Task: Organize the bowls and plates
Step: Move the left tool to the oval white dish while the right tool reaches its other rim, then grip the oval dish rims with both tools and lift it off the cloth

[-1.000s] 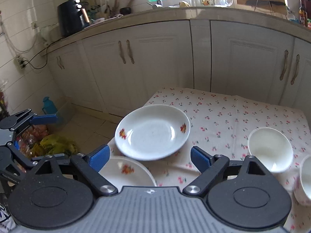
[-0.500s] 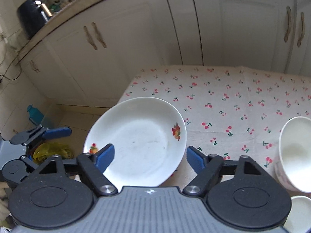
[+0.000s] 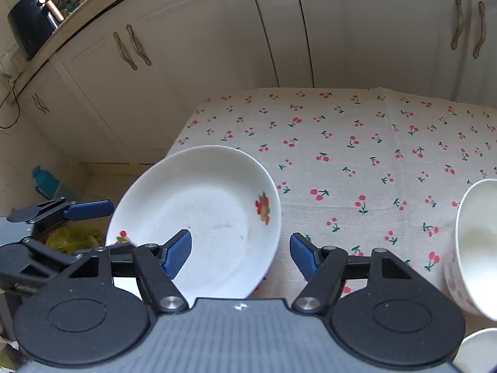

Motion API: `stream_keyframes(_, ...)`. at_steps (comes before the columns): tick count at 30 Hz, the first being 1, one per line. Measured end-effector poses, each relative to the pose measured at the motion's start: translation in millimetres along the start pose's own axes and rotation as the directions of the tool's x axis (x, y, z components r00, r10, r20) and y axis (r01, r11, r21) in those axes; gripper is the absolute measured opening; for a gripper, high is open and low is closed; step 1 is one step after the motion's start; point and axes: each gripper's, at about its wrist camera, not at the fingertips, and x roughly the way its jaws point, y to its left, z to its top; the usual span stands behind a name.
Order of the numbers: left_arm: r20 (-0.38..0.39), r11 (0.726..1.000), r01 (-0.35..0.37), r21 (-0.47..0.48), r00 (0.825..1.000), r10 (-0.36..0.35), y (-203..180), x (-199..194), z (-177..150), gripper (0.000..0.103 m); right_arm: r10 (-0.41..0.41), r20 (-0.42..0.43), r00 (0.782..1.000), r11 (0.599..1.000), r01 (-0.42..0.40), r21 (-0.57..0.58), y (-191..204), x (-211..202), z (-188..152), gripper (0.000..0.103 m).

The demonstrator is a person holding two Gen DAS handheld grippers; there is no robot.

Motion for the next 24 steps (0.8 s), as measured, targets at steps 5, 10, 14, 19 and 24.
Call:
stream_keyframes(5, 0.008, 0.988, -0.024, 0.155, 1.000, 0.023, 1.4, -18.9, -9.1, 0.093, -0.011, -0.016, 1.000, 1.000, 0.011, -0.002, -2.6, 2.6, 2.4, 0.073)
stream_keyframes(10, 0.027, 0.973, -0.023, 0.231, 0.999, 0.018, 18.7, -42.5, -21.4, 0.096, -0.006, -0.032, 0.999, 1.000, 0.005, -0.019, -2.8, 5.2, 8.1, 0.073)
stream_keyframes(14, 0.011, 0.966, 0.010, 0.259, 1.000, -0.014, 25.3, -39.7, -29.8, 0.096, -0.002, -0.035, 0.999, 1.000, 0.002, -0.018, -3.4, 9.5, 13.9, 0.074)
stream_keyframes(19, 0.000, 0.943, 0.026, 0.332, 1.000, -0.028, 17.5, -24.5, -35.2, 0.096, 0.017, -0.048, 0.999, 1.000, -0.018, -0.025, -1.1, 12.7, 16.1, 0.074)
stream_keyframes(24, -0.007, 0.922, 0.069, 0.381, 0.997, -0.072, 13.2, -11.7, -34.2, 0.096, 0.021, -0.052, 0.998, 0.998, -0.024, -0.054, 3.1, 16.9, 16.9, 0.074)
